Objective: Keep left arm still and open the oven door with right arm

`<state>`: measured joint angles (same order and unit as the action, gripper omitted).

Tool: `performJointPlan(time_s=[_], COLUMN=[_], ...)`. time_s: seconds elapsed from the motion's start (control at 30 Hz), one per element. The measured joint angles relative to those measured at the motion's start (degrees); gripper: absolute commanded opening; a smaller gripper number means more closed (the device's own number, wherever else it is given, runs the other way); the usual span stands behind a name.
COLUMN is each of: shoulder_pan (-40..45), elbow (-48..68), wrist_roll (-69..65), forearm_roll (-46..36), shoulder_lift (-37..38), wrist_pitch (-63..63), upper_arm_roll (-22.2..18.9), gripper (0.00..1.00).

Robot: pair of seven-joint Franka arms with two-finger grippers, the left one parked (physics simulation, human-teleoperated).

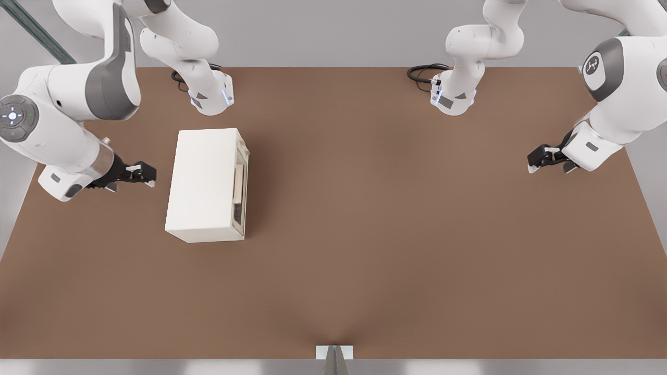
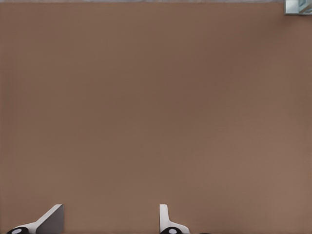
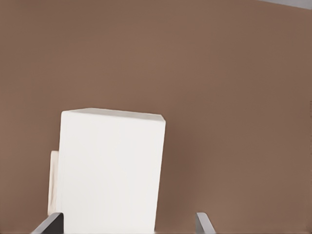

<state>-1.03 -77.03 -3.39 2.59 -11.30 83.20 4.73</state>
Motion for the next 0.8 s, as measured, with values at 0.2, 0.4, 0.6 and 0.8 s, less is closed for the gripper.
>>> performJointPlan(time_s=[0.2,0.4,0.6,0.8], shoulder_pan=[-2.39,-22.61,-32.41,-36.58], elbow=[0.46,-0.19,-0.35,-8.13], wrist_roll=[-1.15,5.69,17.39,29.61], forearm_roll=[4.11,17.28,25.2,27.35], shoulder_lift=[-1.81,-13.21,-18.56,-19.39], wrist_pitch=[-1.59,-9.81,-13.82,-13.17], upper_arm_roll=[0.46,0.6,0.34,-0.08], gripper=[0.0,0.0,0.0,0.0])
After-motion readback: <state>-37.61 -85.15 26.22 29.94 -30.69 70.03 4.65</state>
